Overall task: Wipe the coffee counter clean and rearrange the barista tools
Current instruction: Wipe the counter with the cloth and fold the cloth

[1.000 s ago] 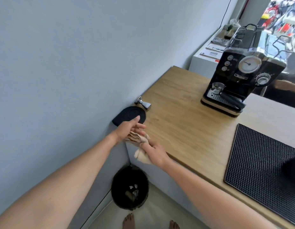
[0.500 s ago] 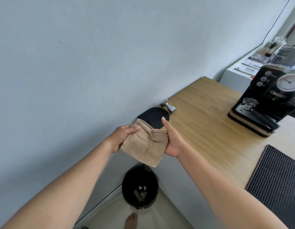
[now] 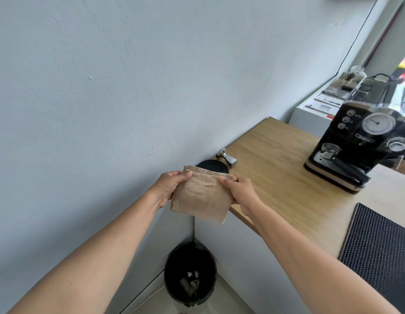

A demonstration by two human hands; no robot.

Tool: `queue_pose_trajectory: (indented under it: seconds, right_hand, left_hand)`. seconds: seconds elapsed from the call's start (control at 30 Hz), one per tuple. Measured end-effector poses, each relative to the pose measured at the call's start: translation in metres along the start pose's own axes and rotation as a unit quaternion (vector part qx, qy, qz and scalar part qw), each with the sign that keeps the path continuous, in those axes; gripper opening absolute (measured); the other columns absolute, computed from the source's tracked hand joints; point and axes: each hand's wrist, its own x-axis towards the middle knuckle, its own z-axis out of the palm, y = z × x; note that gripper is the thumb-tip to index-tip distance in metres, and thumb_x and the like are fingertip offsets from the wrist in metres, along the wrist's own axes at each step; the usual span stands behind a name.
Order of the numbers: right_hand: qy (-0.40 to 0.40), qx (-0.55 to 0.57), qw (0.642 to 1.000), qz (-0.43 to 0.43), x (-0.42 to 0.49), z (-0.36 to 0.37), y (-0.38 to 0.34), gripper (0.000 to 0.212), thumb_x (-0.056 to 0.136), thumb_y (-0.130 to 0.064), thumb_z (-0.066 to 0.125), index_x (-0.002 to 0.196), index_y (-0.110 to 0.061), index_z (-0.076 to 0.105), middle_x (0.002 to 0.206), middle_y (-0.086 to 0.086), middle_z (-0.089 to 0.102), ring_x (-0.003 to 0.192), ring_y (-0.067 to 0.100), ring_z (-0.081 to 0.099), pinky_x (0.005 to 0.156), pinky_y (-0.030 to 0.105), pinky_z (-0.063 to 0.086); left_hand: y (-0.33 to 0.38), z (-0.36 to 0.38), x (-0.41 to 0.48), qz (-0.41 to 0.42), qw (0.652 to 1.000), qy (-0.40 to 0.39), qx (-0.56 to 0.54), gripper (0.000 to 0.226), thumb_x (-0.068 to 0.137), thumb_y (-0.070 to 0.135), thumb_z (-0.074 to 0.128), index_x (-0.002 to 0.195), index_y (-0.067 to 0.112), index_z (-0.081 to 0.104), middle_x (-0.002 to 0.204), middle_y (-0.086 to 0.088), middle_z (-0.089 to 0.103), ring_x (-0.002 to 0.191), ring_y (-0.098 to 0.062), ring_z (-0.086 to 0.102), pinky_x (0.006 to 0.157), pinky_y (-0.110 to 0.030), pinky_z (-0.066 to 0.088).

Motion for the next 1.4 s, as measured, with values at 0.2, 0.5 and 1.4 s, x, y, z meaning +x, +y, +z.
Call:
queue_pose_trajectory:
  seconds: [0.2,0.5,1.4]
  right_hand:
    - [0.065,0.020,0.997,-0.026,0.009,0.008,-0.008,0.012,0.095,-0.027,0.063,0.098,-0.015,0.065,0.091,0.002,0.071,0.076,0.014,0.065,0.059,0.027,0.052]
    - [0.137,0.041,0.988,-0.056,0.024,-0.002,-0.027,0.021,0.087,-0.018,0.074,0.105,-0.009,0.066,0.089,0.002,0.071,0.074,0.012,0.065,0.058,0.020,0.050]
    - [0.275,0.085,0.956,-0.065,0.145,-0.100,-0.052,0.008,0.090,-0.020,0.070,0.090,-0.013,0.068,0.085,0.004,0.068,0.071,0.016,0.062,0.052,0.027,0.051]
  left_hand:
    - [0.015,0.021,0.018,0.063,0.998,0.022,0.015,0.013,0.098,0.024,0.058,0.102,0.012,0.061,0.091,-0.006,0.067,0.079,-0.019,0.065,0.069,-0.029,0.052]
    - [0.048,0.023,0.052,0.064,0.997,-0.038,0.015,0.027,0.084,0.007,0.073,0.110,0.007,0.066,0.096,-0.010,0.071,0.087,-0.024,0.066,0.070,-0.027,0.055]
    - [0.121,0.149,0.199,0.150,0.969,-0.064,0.183,0.020,0.080,0.004,0.073,0.084,0.023,0.069,0.084,0.005,0.069,0.082,-0.017,0.064,0.081,-0.030,0.054]
